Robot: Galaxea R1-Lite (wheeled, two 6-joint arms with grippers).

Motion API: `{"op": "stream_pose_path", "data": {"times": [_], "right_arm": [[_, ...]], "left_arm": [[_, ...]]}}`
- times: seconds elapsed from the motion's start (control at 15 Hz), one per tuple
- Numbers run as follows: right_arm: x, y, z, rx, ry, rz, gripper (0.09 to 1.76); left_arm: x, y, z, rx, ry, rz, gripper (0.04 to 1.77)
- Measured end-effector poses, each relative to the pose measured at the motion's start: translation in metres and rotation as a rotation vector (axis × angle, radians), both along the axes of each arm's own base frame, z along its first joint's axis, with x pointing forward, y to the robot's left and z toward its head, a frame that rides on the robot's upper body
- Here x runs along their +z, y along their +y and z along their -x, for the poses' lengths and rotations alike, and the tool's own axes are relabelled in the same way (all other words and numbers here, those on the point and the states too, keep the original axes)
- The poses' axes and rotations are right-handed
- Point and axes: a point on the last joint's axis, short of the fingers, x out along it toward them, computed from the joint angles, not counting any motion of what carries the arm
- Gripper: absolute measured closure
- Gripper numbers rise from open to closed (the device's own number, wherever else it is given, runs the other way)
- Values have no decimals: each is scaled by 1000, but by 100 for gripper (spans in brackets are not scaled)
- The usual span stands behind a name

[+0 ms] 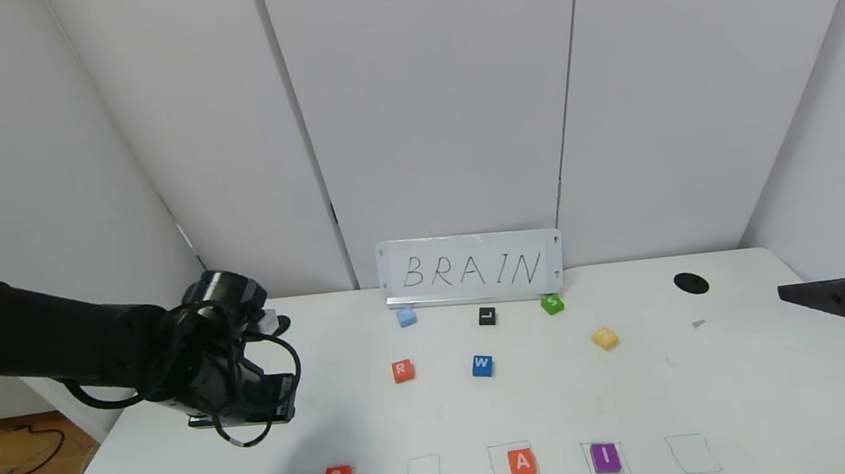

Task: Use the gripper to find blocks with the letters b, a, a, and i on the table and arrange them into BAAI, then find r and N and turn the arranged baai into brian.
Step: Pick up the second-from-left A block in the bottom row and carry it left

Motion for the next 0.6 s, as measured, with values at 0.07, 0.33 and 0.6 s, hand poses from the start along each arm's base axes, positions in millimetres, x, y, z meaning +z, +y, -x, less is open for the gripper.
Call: {"op": "stream_pose_path", "data": {"times": [0.07, 0.33, 0.6], "right_arm": [[-1, 0, 0, 1, 1, 1, 14], [-2, 0, -2, -2, 5, 3, 14], [-3, 0, -3, -1, 10, 3, 14]], "left_arm": [[-4, 7, -4, -7, 3, -15, 131], [-23, 25, -25, -6, -9, -45, 131], [-40, 34, -38, -2, 26, -55, 131]]}}
